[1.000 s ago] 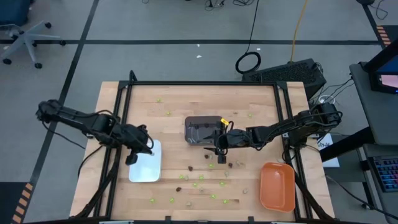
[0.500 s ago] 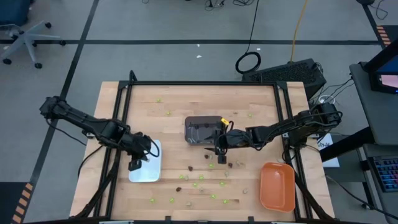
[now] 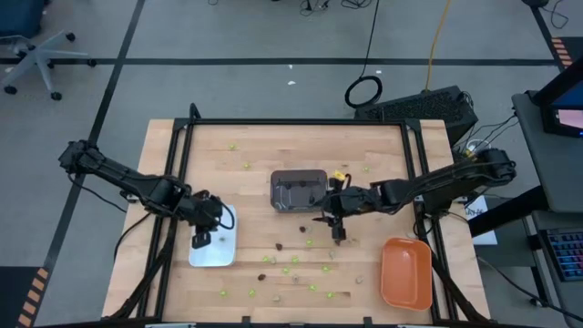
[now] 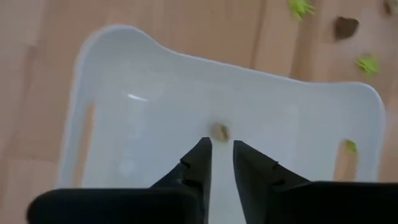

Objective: Sort Halloween decoration
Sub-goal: Put the white skull toy into the white bin

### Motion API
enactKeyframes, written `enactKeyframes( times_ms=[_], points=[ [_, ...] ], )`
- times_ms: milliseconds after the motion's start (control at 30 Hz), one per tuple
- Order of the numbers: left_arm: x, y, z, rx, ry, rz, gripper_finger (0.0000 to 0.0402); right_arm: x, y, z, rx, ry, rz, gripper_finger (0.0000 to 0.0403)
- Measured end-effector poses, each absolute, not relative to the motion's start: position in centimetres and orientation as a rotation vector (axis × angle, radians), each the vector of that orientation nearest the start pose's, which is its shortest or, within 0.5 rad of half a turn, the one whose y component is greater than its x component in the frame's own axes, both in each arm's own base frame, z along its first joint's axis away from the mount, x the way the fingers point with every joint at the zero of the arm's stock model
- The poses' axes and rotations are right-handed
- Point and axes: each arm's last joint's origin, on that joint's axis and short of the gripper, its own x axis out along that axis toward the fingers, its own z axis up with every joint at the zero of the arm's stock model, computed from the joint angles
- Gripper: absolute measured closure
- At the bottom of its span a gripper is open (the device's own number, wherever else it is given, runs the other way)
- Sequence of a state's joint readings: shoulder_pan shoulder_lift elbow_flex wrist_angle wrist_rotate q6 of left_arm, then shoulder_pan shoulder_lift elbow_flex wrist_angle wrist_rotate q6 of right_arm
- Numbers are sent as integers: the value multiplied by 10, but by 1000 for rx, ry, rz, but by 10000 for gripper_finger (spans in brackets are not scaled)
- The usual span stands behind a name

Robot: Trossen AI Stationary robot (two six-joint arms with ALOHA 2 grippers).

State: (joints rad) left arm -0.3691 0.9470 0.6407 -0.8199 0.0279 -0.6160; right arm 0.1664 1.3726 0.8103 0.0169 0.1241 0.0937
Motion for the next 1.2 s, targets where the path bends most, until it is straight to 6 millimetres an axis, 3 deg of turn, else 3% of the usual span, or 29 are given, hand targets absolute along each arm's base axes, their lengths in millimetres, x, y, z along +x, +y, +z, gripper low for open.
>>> enactKeyframes(
  times_ms=[233, 400, 633, 900, 1200],
  points=[
    [150, -54, 214, -229, 1107, 107, 302, 253, 33, 244, -19, 664, -202, 220],
    [151, -52, 215, -193, 1069, 166, 301, 241, 28, 240, -37, 676, -328, 220],
    [155, -50, 217, -143, 980, 248, 301, 225, 19, 212, 18, 693, -579, 220],
    [162, -49, 223, -74, 842, 315, 301, 202, 5, 166, 265, 754, -731, 220],
    [173, -51, 232, -18, 691, 309, 301, 194, -1, 155, 420, 849, -741, 220]
  ],
)
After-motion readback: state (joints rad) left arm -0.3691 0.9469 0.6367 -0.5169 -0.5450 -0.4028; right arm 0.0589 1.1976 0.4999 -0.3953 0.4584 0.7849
